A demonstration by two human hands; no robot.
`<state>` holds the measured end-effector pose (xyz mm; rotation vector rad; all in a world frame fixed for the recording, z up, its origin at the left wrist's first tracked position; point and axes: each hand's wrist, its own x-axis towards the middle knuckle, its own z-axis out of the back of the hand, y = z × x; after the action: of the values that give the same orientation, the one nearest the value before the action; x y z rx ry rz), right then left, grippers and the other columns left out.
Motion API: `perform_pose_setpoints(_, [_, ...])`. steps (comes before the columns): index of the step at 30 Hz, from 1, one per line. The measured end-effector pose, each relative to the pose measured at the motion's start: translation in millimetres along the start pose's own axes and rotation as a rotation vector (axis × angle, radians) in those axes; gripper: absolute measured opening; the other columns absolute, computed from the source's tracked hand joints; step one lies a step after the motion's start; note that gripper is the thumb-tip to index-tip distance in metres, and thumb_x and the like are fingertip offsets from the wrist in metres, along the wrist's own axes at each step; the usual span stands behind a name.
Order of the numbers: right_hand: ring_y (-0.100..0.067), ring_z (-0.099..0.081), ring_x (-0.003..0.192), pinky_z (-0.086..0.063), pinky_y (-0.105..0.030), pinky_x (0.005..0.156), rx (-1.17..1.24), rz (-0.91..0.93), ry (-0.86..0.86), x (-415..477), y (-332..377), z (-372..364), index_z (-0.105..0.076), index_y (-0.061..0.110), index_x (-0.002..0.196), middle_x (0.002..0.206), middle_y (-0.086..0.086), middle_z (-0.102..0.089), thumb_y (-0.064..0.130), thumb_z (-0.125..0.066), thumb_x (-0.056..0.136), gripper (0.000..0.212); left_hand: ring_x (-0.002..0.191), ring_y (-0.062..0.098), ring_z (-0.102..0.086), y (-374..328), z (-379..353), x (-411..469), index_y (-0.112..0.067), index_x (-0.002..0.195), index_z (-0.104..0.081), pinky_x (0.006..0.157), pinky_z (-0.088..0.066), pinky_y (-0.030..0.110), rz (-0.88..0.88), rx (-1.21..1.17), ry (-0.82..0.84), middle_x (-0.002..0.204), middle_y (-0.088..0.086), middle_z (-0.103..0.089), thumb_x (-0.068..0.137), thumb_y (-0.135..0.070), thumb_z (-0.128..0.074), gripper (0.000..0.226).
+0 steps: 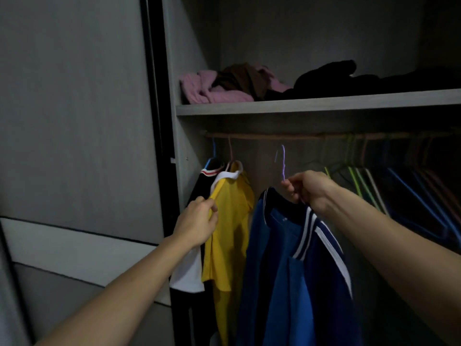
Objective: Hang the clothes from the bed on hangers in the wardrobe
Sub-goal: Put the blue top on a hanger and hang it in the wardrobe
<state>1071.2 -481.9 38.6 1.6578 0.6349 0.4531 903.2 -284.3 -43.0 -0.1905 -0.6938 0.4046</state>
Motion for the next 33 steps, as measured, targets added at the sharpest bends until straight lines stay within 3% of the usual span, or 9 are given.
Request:
perform_pose_setpoints(4, [-0.006,-0.046,0.036,-0.036,-0.015,0.034,0.023,-0.025,0.083,84.8,15.5,-27.6,-0.059,-0.001,0.08,0.045,0.0,-0.056,0.005,-0.03,0.099,0.034,0.095,0.02,-0.053,20.6,-13.1,53.5,-0.018,0.103,-0.059,0.075,-0.048,0.036,0.03,0.088,0.009,0.103,0.002,-0.049,0.095,-0.029,-0.051,0.016])
perform_pose_setpoints(9, [-0.004,-0.051,0.033,-0.038,-0.013,0.034,0.062,0.081,0.057,165.4,44.2,-54.2,-0.055,0.001,0.087,0.046,-0.001,-0.064,0.002,-0.029,0.1,0.029,0.1,0.023,-0.054,44.9,-32.5,98.5,-0.016,0.11,-0.056,0.069,-0.037,0.029,0.095,0.181,0.064,0.109,0.004,-0.05,0.096,-0.031,-0.048,0.022])
perform_pose_setpoints(16, [-0.002,-0.056,0.035,-0.042,-0.013,0.038,0.019,0.115,-0.017,236.2,34.2,-76.9,-0.054,0.013,0.08,0.046,0.003,-0.064,0.006,-0.029,0.103,0.034,0.088,0.028,-0.061,69.5,-50.6,129.9,-0.017,0.097,-0.056,0.074,-0.051,0.039,0.074,0.107,0.176,0.096,0.005,-0.064,0.094,-0.032,-0.051,0.016])
perform_pose_setpoints(23, [-0.01,-0.063,0.043,-0.049,-0.02,0.044,-0.09,0.136,-0.113,252.2,-5.7,-96.0,-0.054,0.004,0.089,0.056,-0.004,-0.068,0.005,-0.03,0.102,0.027,0.094,0.029,-0.06,74.8,-54.9,131.4,-0.016,0.108,-0.054,0.071,-0.046,0.036,-0.104,0.23,0.119,0.103,0.005,-0.062,0.098,-0.033,-0.044,0.022])
perform_pose_setpoints(26, [-0.015,-0.066,0.049,-0.05,-0.022,0.043,-0.144,0.2,-0.247,248.8,-9.5,-94.3,-0.059,-0.001,0.098,0.068,-0.011,-0.068,0.006,-0.044,0.099,0.016,0.095,0.026,-0.057,79.2,-51.6,127.4,-0.014,0.114,-0.052,0.066,-0.041,0.035,-0.177,0.28,0.094,0.108,0.006,-0.058,0.098,-0.025,-0.043,0.021])
perform_pose_setpoints(29, [-0.016,-0.06,0.045,-0.046,-0.021,0.04,-0.199,0.254,-0.409,233.3,-14.8,-82.2,-0.062,0.002,0.086,0.069,-0.013,-0.059,0.002,-0.053,0.094,0.012,0.096,0.026,-0.053,77.7,-44.0,120.5,-0.015,0.121,-0.048,0.064,-0.035,0.034,-0.288,0.268,0.068,0.112,0.006,-0.054,0.096,-0.021,-0.044,0.026])
perform_pose_setpoints(33, [-0.018,-0.06,0.059,-0.045,-0.025,0.053,-0.344,0.198,-0.506,187.9,-36.4,-59.1,-0.06,0.007,0.089,0.073,-0.008,-0.061,0.007,-0.048,0.097,0.014,0.097,0.026,-0.056,68.6,-32.8,111.2,-0.019,0.108,-0.051,0.061,-0.033,0.034,-0.403,0.15,0.009,0.11,0.003,-0.056,0.097,-0.028,-0.041,0.018])
